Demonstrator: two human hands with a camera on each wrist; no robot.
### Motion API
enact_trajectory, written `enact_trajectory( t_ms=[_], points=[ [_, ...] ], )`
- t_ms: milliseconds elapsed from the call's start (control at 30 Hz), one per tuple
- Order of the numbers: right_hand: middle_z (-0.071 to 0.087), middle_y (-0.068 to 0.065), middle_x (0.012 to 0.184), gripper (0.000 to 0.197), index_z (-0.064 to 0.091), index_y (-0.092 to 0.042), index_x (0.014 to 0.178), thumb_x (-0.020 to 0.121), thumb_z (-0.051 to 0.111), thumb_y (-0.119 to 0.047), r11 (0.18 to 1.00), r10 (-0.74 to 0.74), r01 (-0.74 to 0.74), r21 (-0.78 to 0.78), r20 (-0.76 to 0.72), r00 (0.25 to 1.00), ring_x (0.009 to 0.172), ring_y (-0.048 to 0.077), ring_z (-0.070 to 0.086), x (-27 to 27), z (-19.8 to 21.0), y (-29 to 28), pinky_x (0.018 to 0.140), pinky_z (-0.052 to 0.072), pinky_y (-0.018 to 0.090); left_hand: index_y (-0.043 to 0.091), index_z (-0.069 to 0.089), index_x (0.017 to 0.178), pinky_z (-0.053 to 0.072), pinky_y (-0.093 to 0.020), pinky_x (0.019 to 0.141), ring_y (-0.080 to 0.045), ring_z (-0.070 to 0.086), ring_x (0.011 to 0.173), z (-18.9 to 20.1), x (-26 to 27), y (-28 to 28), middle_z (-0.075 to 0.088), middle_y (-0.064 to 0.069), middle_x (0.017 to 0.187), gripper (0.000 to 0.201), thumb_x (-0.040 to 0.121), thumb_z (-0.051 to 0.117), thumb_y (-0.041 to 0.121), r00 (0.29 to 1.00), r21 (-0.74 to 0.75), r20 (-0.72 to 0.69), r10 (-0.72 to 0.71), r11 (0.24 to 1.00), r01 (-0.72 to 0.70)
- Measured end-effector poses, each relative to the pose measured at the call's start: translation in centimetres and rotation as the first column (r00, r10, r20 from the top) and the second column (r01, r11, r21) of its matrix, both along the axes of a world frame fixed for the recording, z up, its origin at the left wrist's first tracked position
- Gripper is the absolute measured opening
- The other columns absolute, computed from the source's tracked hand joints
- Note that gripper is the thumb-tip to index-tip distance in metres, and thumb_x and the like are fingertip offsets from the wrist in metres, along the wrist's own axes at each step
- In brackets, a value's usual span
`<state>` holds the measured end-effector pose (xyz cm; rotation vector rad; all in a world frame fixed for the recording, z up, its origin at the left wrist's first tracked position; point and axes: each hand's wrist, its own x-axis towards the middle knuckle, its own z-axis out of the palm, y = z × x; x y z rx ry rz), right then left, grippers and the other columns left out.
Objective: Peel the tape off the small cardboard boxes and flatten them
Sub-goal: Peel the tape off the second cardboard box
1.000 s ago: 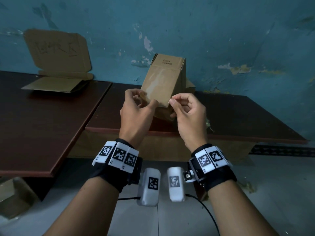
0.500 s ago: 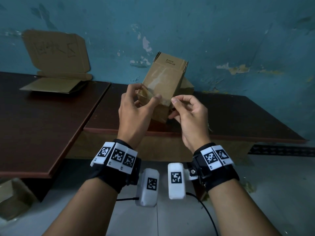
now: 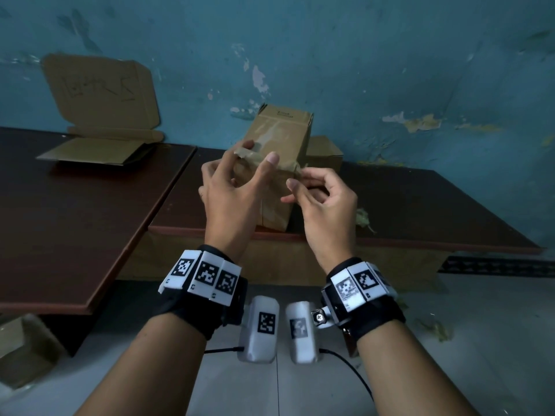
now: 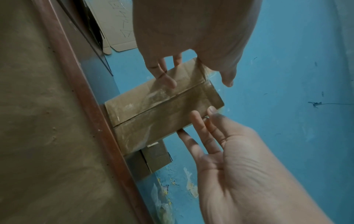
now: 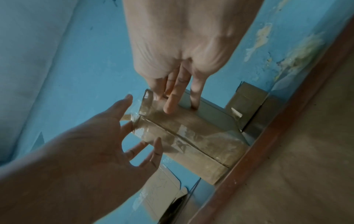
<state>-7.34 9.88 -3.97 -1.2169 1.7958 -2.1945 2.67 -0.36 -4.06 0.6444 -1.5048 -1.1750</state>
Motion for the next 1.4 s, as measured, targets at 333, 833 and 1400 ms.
enact_trajectory(
  t_ms=[333, 833, 1400],
  points=[
    [0.07, 0.01, 0.097, 0.015, 0.064, -0.003, 0.108, 0.099, 0.074, -0.01, 0.999, 0.001, 0.002, 0.047, -0.068, 0.998, 0.08, 0.018, 0.078, -0.8, -0.3, -0.4, 0.074, 0.06, 0.028, 0.064, 0.064, 0.123, 0.051, -0.048, 0.112, -0.023, 0.058, 0.126, -0.2, -0.1, 0.0, 0.047, 0.011, 0.125, 0.059, 0.071, 0.068, 0.092, 0.998, -0.066, 0.063, 0.033, 0.997, -0.028],
    [0.07, 0.005, 0.101, 0.018, 0.07, -0.011, 0.11, 0.098, 0.071, 0.002, 0.993, 0.113, -0.11, -0.036, 0.101, 0.989, 0.077, 0.022, 0.077, -1.0, 0.7, 0.2, 0.085, 0.065, 0.047, 0.062, 0.063, 0.127, 0.045, -0.048, 0.117, -0.015, 0.051, 0.126, -0.2, -0.1, 0.5, 0.045, 0.017, 0.122, 0.056, 0.076, 0.066, 0.085, 0.992, -0.102, 0.114, 0.06, 0.994, -0.048],
    [0.069, 0.015, 0.092, 0.027, 0.07, -0.001, 0.103, 0.097, 0.046, 0.011, 0.94, 0.335, -0.292, -0.176, 0.317, 0.887, 0.063, 0.029, 0.07, -1.7, 1.5, 1.1, 0.083, 0.057, 0.044, 0.051, 0.072, 0.121, 0.054, -0.046, 0.106, -0.023, 0.06, 0.12, 0.0, -0.5, 0.8, 0.05, 0.015, 0.119, 0.061, 0.073, 0.068, 0.089, 0.995, -0.16, 0.065, 0.079, 0.985, -0.068]
  ],
)
